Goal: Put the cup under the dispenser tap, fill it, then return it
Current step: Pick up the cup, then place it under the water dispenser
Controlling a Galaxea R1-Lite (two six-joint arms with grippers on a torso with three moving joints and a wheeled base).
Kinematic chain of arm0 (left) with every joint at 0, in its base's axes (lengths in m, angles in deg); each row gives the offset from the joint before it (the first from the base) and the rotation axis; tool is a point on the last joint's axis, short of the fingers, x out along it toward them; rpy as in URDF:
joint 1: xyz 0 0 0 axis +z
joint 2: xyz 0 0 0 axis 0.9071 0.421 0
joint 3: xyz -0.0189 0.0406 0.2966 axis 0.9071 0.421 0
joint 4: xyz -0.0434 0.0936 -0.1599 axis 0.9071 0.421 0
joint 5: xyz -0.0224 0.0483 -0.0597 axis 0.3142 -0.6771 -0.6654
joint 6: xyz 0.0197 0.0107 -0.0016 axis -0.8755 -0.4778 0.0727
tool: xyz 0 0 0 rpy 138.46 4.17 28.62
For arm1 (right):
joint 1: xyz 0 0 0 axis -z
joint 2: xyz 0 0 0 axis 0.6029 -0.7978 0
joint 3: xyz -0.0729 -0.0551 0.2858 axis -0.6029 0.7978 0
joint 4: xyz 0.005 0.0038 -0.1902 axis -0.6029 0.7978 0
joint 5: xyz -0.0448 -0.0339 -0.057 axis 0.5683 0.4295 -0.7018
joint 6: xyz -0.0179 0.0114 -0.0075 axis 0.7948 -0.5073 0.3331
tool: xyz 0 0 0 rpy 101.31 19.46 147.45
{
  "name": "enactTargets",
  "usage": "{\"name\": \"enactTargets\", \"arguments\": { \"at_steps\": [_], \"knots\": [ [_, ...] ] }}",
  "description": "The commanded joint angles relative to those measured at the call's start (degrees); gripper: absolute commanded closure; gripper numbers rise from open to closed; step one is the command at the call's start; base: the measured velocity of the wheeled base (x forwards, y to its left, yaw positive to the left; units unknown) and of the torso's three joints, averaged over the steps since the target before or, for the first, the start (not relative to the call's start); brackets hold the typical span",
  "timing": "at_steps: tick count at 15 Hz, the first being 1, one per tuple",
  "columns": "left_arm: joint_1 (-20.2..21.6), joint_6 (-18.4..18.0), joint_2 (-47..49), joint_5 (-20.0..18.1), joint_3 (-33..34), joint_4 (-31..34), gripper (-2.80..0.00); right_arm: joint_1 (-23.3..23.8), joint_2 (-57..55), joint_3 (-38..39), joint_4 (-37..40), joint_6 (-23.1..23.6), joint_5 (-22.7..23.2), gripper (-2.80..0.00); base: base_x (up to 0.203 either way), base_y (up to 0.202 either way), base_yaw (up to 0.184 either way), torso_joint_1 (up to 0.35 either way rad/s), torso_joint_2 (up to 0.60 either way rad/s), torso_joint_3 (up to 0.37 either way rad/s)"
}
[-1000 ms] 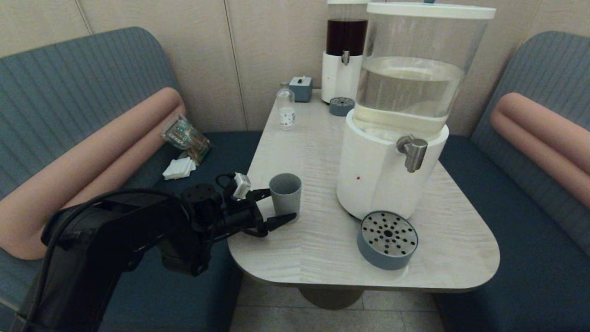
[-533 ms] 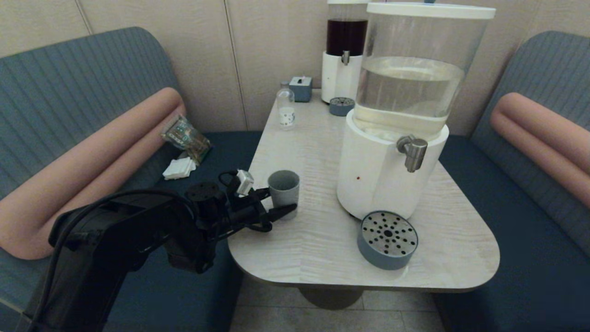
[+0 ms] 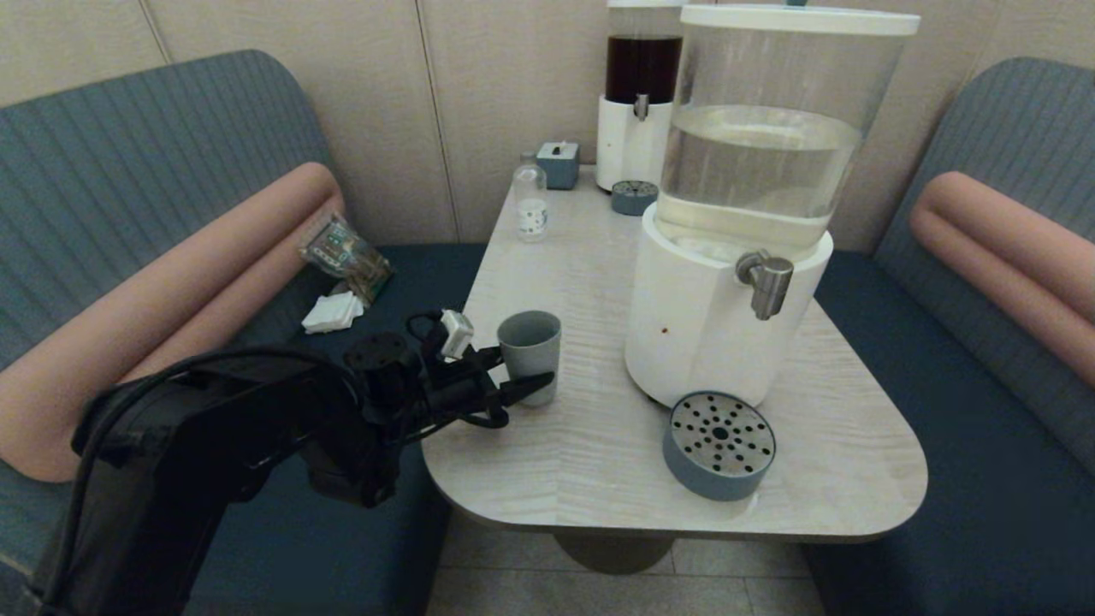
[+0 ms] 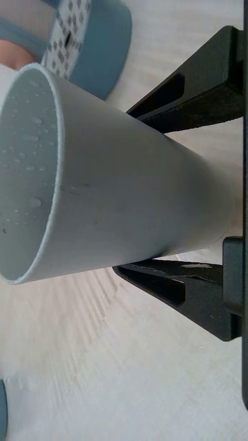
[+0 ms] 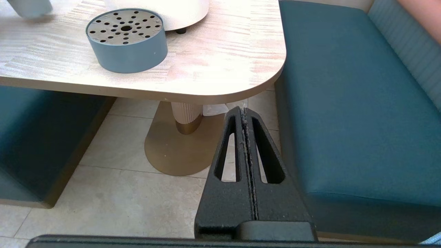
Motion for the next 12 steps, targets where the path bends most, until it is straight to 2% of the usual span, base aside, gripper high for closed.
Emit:
{"name": "enactTargets", "arguments": {
  "at_steps": [1,4,6,8,12],
  "knots": [
    [-0.01,0.05,-5.22,-0.27,3.90,-0.48,0.00,-0.02,-0.06,0.00,0.01,-0.01,0.01,0.00,0.000,0.000,0.000,0.000,0.00,0.000],
    [-0.47,-0.34,-11.42,-0.27,10.26,-0.48,0.00,-0.02,-0.06,0.00,0.01,-0.01,0.01,0.00,0.000,0.000,0.000,0.000,0.00,0.000],
    [-2.19,-0.56,-14.36,-0.20,13.58,-0.48,0.00,-0.02,-0.07,0.00,0.01,-0.01,0.01,0.00,0.000,0.000,0.000,0.000,0.00,0.000],
    [-5.02,-0.44,-15.18,0.14,13.97,-0.48,0.00,-0.02,-0.07,0.00,0.01,-0.01,0.01,0.00,0.000,0.000,0.000,0.000,0.00,0.000],
    [-11.32,0.32,-14.26,3.39,11.80,-0.48,0.00,-0.02,-0.07,0.00,0.01,-0.01,0.01,0.00,0.000,0.000,0.000,0.000,0.00,0.000]
  ]
}}
